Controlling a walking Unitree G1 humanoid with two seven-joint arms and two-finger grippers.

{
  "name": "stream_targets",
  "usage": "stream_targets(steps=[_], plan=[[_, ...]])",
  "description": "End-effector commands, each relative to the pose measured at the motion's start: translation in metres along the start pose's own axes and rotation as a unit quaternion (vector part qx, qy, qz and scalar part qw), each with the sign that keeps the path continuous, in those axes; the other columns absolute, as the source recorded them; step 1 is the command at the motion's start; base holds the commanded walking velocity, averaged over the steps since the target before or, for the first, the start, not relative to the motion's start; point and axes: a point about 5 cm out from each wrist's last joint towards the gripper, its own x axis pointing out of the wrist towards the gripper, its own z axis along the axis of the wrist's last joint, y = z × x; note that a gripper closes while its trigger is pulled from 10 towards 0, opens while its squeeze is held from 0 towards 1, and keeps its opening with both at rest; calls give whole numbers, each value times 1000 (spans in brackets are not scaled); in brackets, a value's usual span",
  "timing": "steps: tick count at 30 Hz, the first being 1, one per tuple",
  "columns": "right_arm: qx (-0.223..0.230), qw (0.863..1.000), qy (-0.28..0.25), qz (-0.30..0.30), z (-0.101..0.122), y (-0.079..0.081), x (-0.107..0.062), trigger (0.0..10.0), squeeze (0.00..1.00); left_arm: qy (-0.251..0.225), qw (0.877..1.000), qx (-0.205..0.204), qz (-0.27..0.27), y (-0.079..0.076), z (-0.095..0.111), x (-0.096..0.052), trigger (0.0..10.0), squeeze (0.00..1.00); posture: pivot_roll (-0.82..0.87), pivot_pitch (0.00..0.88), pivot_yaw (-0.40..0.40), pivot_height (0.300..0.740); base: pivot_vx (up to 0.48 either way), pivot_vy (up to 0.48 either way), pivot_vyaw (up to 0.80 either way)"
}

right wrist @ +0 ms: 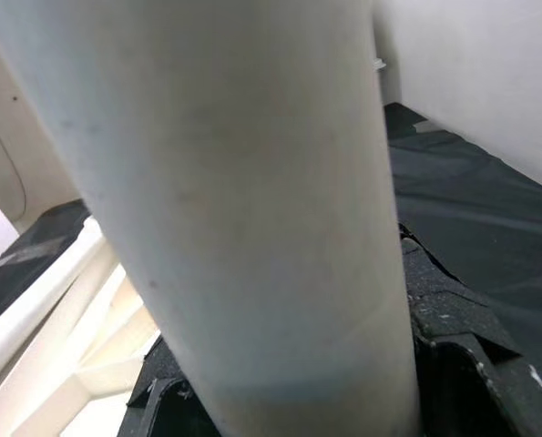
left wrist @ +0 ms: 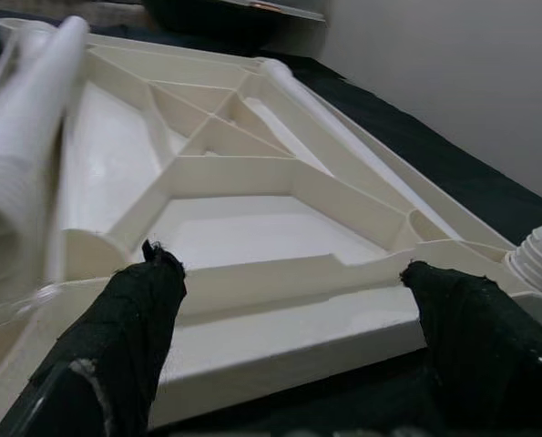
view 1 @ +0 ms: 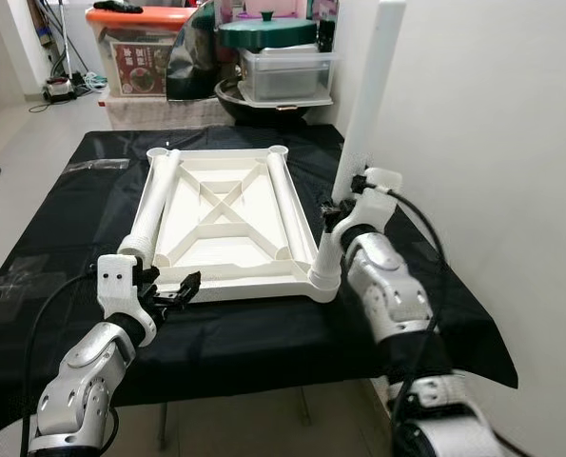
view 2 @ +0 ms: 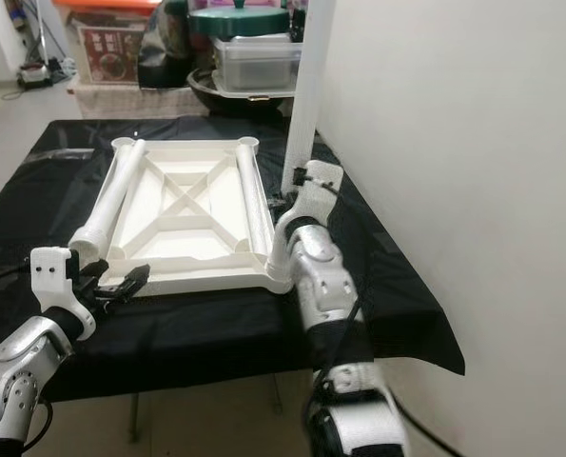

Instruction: Building children table

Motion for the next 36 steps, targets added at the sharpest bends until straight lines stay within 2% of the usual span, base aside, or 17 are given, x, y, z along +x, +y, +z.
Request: stream_targets(steps=[1, 2, 3, 5, 10, 11, 12, 15, 19, 20, 22, 23, 27, 29, 32, 34, 36], plan=[[18, 997, 75, 26, -30, 11, -3, 10000, 0, 5, 1000, 3, -3, -1, -1, 2, 10000, 0, 43, 0, -63, 740, 0, 0, 0], [17, 996, 67, 49, -26, 16, -2, 10000, 0, 4, 1000, 2, -2, -1, -1, 2, 10000, 0, 44, 0, -66, 740, 0, 0, 0], [16, 996, 56, 61, -21, 17, -1, 10000, 898, 3, 1000, 1, -1, 0, -1, 2, 10000, 0, 41, 0, -66, 740, 0, 0, 0], [23, 996, 41, 77, -14, 15, 1, 10000, 1000, 2, 1000, 0, 0, 0, -1, 2, 10000, 0, 41, 0, -67, 740, 0, 0, 0], [44, 984, 9, 171, 4, 19, 0, 10000, 1000, 1, 1000, 0, 0, 0, -1, 2, 10000, 0, 42, 0, -68, 740, 0, 0, 0], [41, 959, -22, 278, 18, 19, -6, 10000, 0, 1, 1000, -1, -3, 0, -1, 3, 10000, 0, 33, 0, -63, 740, 0, 0, 0], [41, 959, -22, 278, 18, 19, -6, 10000, 0, 1, 1000, -1, -3, 0, -1, 3, 10000, 0, 33, 0, -63, 740, 0, 0, 0], [5, 897, -33, 441, 28, 16, -24, 10000, 0, 2, 1000, -1, -8, -1, -1, 4, 10000, 0, 36, 0, -65, 740, 0, 0, 0], [-15, 864, -21, 503, 27, 16, -33, 10000, 0, 2, 1000, -1, -10, -2, -1, 5, 10000, 0, 40, 0, -66, 740, 0, 0, 0], [-23, 851, -14, 524, 25, 18, -36, 4824, 0, 2, 1000, -1, -10, -2, -1, 5, 10000, 0, 40, 0, -66, 740, 0, 0, 0], [-34, 845, -11, 534, 21, 20, -36, 5412, 0, 2, 1000, -2, -10, -2, -1, 5, 10000, 0, 50, 0, -71, 740, 0, 0, 0], [-36, 842, -7, 538, 18, 22, -35, 0, 0, 3, 1000, -2, -10, -2, -1, 5, 10000, 0, 53, 0, -73, 740, 0, 0, 0], [-33, 849, -6, 528, 13, 22, -29, 0, 0, 3, 1000, -2, -11, -2, -1, 5, 10000, 0, 58, 0, -78, 740, 0, 0, 0], [-49, 887, 4, 460, 7, 18, -15, 0, 0, 3, 1000, -3, -11, -3, -1, 5, 10000, 0, 59, 0, -78, 740, 0, 0, 0], [-55, 902, 9, 428, 5, 15, -10, 0, 0, 3, 1000, -3, -11, -3, -1, 5, 10000, 0, 59, 0, -78, 740, 0, 0, 0], [-47, 948, 32, 313, -2, 0, 2, 0, 0, 3, 1000, -3, -11, -3, -1, 4, 10000, 0, 55, 0, -74, 740, 0, 0, 0], [-39, 969, 36, 242, -5, -10, 7, 0, 0, 3, 1000, -3, -12, -2, -1, 4, 10000, 0, 56, 0, -74, 740, 0, 0, 0]])
